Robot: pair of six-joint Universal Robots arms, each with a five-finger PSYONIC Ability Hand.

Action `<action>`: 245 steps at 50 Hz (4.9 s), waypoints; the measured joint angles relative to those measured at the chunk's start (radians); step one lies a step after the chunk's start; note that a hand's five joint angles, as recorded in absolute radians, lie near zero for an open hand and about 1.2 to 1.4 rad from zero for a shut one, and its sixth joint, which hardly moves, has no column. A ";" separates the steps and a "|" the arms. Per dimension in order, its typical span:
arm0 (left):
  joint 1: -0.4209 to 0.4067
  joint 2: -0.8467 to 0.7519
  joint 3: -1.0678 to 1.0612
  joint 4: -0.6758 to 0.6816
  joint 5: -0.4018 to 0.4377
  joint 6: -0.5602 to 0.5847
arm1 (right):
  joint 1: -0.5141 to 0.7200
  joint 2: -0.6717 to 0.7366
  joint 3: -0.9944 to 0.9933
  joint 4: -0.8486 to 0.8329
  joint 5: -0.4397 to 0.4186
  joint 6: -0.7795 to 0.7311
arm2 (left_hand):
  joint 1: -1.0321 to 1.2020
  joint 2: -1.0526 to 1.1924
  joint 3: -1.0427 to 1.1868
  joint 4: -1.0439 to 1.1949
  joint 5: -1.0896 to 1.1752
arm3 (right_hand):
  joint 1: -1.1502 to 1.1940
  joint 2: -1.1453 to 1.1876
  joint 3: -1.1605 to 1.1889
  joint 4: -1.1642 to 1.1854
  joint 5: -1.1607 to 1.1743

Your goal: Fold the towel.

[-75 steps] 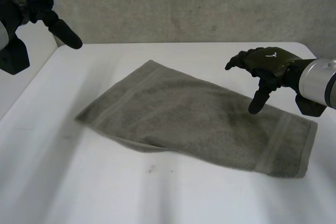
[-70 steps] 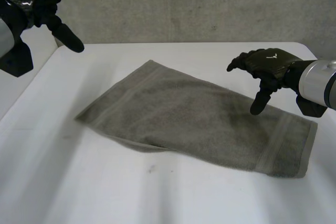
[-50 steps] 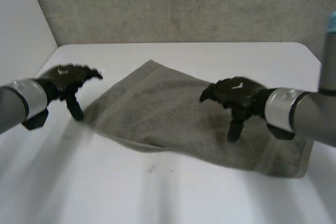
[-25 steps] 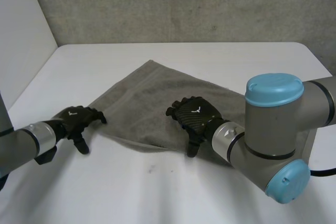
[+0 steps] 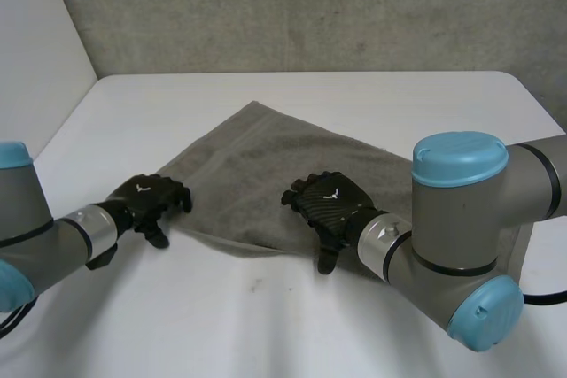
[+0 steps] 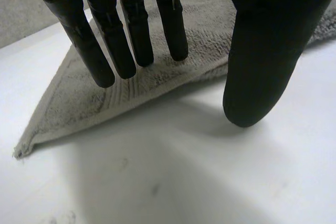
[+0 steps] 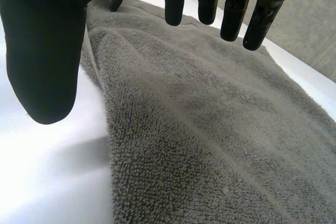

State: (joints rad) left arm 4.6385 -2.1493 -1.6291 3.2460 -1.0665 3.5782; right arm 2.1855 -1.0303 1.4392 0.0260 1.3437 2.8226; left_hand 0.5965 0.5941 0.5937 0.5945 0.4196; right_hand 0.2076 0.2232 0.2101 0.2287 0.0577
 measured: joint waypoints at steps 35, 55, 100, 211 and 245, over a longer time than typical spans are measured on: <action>-0.038 -0.070 0.114 0.006 -0.012 0.001 | 0.002 0.014 0.010 -0.002 0.002 -0.035 | 0.417 0.423 0.416 0.416 0.413 | 0.000 0.000 -0.001 0.000 0.000; -0.066 0.075 0.053 0.028 -0.087 -0.005 | -0.030 -0.045 -0.003 0.103 0.024 -0.041 | 0.559 0.619 0.620 0.620 0.597 | 0.000 0.000 -0.001 0.000 0.000; -0.148 0.452 -0.097 0.019 -0.090 -0.199 | 0.137 0.161 -0.191 -0.056 0.122 0.297 | 0.559 0.621 0.621 0.623 0.600 | 0.480 0.588 0.601 0.584 0.550; -0.282 0.376 -0.002 0.190 -0.363 -0.264 | -0.276 -0.062 0.133 -0.092 -0.066 0.457 | 0.599 0.624 0.622 0.623 0.619 | 0.146 0.192 0.187 0.158 0.149; -0.265 0.374 -0.014 0.190 -0.368 -0.296 | -0.108 0.214 -0.205 -0.274 0.279 0.389 | 0.599 0.624 0.622 0.623 0.619 | 0.751 0.952 0.972 0.961 0.908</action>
State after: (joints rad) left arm 4.3733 -1.7750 -1.6428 3.4356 -1.4346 3.2825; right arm 2.0777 -0.8159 1.2340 -0.2484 1.6223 3.2113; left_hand 1.1950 1.2176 1.2161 1.2176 1.0388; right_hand 0.9589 1.1752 1.1823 1.1894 0.9653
